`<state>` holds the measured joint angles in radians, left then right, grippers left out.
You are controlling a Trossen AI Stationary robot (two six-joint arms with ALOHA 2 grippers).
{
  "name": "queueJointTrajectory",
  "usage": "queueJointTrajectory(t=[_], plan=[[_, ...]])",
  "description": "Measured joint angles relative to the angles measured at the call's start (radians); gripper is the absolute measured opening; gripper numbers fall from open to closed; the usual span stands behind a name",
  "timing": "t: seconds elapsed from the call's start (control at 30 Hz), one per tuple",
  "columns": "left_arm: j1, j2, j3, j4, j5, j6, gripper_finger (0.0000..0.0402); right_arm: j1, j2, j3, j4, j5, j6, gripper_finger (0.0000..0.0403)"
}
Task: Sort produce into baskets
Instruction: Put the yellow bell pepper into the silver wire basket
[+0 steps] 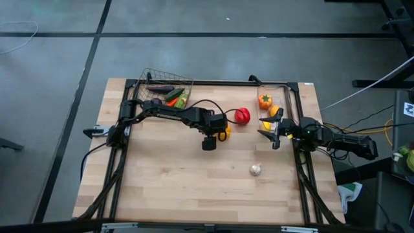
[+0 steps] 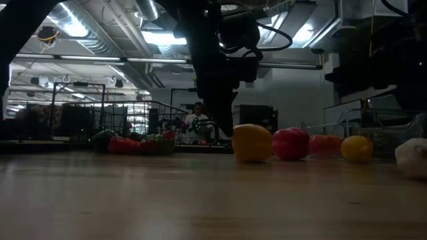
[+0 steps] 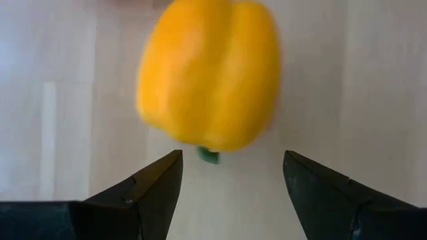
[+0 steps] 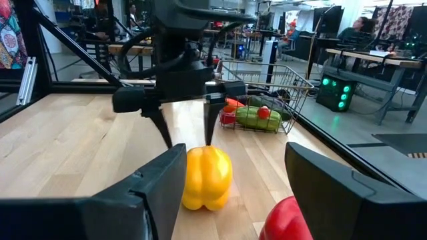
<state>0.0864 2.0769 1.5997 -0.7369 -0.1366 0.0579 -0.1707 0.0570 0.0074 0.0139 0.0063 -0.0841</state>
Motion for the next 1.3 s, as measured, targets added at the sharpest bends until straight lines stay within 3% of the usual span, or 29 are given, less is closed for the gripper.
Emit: queueJointTrajectory(t=[0.17, 0.43, 0.77, 1.3], plan=[[0.033, -0.004, 0.000, 0.007, 0.061, -0.007, 0.0285, 0.000, 0.000, 0.000, 0.000, 0.000, 0.000, 0.0253], [0.076, -0.015, 0.000, 0.018, 0.159, 0.030, 0.0392, 0.000, 0.000, 0.000, 0.000, 0.000, 0.000, 0.0253], [0.071, -0.015, 0.000, 0.134, 0.207, 0.181, 0.0390, 0.000, 0.000, 0.000, 0.000, 0.000, 0.000, 0.0253], [0.069, 0.019, -0.005, 0.211, 0.177, 0.233, 0.0390, 0.000, 0.000, 0.000, 0.000, 0.001, 0.000, 0.0253]])
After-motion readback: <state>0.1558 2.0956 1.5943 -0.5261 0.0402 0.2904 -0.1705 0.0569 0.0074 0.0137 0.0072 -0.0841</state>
